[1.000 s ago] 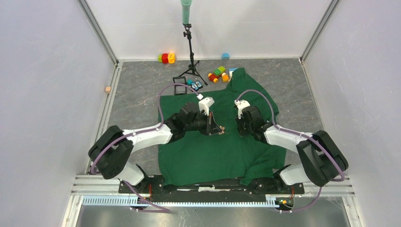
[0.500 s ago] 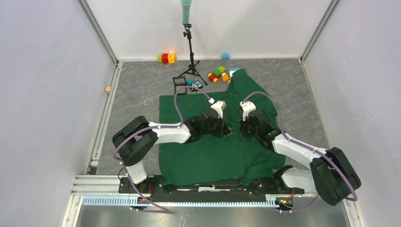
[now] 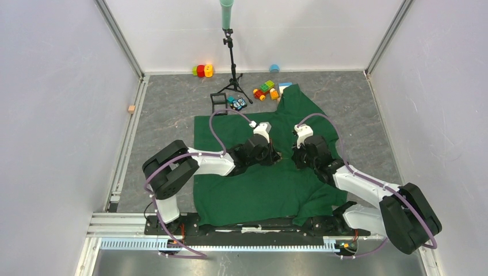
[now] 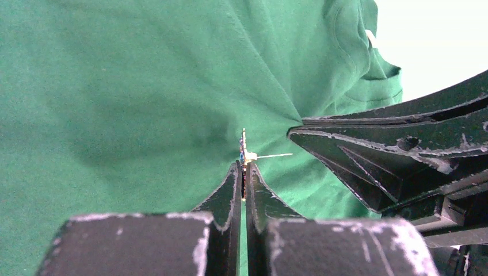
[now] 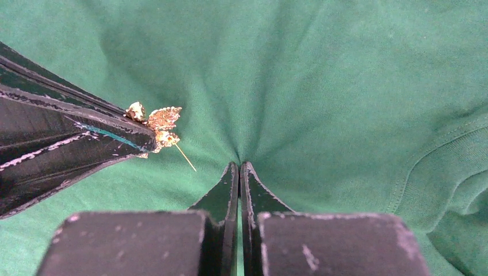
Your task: Pin the brooch onto the clothing
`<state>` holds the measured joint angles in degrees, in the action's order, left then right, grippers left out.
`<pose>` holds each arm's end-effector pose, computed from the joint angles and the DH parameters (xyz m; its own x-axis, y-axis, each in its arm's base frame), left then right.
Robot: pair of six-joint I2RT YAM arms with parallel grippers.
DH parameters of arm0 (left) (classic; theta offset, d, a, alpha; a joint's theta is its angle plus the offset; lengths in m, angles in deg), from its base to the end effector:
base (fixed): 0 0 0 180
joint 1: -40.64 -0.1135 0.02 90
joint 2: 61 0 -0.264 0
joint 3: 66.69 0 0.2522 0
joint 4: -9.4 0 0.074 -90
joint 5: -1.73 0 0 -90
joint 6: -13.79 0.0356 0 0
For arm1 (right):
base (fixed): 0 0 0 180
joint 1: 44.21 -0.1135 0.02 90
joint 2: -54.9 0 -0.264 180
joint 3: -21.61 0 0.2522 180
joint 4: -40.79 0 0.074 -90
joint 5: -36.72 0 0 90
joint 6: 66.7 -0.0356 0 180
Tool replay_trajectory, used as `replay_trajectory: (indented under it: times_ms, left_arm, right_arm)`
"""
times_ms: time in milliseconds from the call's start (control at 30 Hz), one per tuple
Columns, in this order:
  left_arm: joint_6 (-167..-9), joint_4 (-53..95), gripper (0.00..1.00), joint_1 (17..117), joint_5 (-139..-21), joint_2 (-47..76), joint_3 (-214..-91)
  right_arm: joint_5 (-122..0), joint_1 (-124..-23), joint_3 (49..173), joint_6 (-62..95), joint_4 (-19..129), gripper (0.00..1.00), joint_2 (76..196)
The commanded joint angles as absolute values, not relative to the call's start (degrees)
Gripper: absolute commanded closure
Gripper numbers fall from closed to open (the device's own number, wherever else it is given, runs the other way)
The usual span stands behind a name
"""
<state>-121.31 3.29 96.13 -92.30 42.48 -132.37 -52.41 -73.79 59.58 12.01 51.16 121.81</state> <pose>0.2140 -0.3068 0.1581 -0.7683 -0.1297 -0.6268 0.3455 0.7403 -0.5767 0.1933 0.1091 0.1649 -0.6349 -0.1353 -0.7606 -0.3661 0.9197 0.1420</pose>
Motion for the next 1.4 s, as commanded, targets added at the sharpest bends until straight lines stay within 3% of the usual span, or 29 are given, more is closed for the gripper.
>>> replay_trajectory:
  times_ms: [0,1367]
  left_arm:
    - [-127.71,-3.31,0.98,96.33,-95.95,43.52,-130.72]
    - [-138.54,-9.84,0.98,96.06,-99.01,46.65,-127.60]
  right_arm:
    - [-54.62,-73.76,59.12,10.68,48.87,1.00,120.54]
    - [-57.38,-73.80,58.70,10.10,48.14,1.00,119.60]
